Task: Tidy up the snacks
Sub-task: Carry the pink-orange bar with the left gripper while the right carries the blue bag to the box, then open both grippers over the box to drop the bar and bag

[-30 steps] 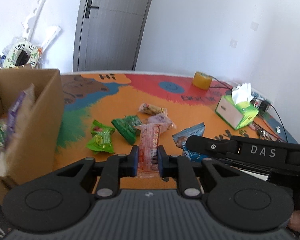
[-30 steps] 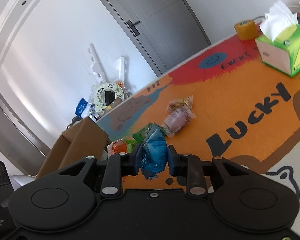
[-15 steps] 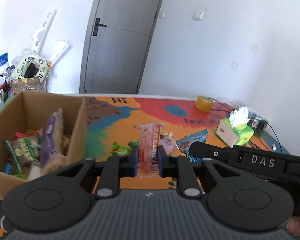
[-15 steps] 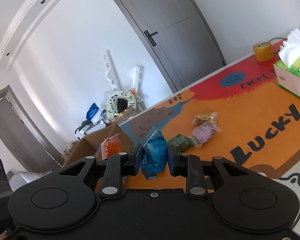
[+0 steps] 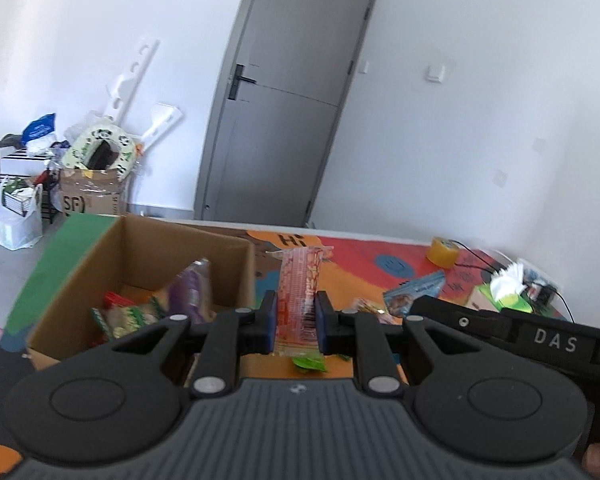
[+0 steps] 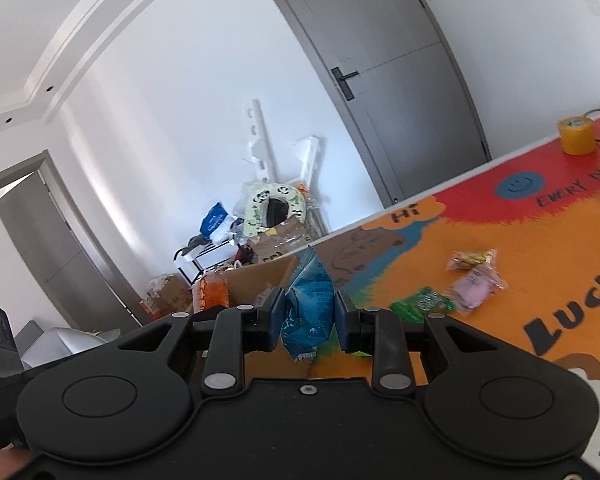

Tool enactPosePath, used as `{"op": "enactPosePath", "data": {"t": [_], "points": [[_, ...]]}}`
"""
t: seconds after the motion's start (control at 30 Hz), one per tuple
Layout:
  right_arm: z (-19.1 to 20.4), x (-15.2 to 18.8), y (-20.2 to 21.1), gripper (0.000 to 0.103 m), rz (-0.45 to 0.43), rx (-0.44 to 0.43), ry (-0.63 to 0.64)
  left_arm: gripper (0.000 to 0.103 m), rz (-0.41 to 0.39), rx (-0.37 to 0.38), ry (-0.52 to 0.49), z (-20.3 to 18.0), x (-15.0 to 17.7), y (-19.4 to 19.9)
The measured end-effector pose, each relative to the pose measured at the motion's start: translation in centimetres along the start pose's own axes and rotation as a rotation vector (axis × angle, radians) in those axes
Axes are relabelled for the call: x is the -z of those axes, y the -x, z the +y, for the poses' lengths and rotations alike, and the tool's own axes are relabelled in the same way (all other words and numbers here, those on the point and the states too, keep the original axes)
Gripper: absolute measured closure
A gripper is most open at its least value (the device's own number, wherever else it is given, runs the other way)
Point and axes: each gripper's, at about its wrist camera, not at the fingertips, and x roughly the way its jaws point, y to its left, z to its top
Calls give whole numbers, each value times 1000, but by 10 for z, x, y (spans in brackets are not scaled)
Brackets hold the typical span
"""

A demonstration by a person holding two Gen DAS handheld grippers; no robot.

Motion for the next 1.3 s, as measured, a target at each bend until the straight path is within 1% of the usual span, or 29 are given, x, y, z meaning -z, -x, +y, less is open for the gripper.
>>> {"op": "enactPosePath", "data": {"t": [0.37, 0.53, 0.67, 0.7, 0.77, 0.87, 0.9, 1.1, 1.2, 1.23, 1.27, 1.3], "points": [[26, -2, -27, 75, 28, -46, 41, 85, -11, -82, 49, 46, -10, -2], [36, -4, -42, 75, 45, -61, 54, 85, -6, -110, 68, 62, -14, -9], [44, -6, -54, 75, 58, -71, 65, 84, 10, -118, 87, 73, -16, -16], [45, -5, -58, 75, 61, -72, 68, 83, 11, -128, 96, 76, -16, -17], [48, -6, -64, 75, 68, -76, 74, 76, 14, -141, 102, 81, -17, -19], [52, -7, -72, 75, 74, -84, 82, 74, 20, -160, 129, 91, -17, -20], [54, -7, -75, 75, 75, -84, 84, 73, 16, -165, 133, 93, -18, -19], [66, -12, -92, 75, 81, -87, 102, 60, -14, -191, 155, 104, -21, -7], [70, -16, -98, 70, 59, -77, 105, 55, -25, -198, 163, 108, -23, -2], [71, -17, -98, 62, 55, -81, 106, 53, -27, -200, 165, 109, -23, -2], [72, -17, -97, 58, 52, -88, 103, 50, -32, -201, 166, 109, -23, 0], [72, -16, -95, 57, 47, -95, 100, 48, -34, -202, 166, 109, -22, 1]]}}
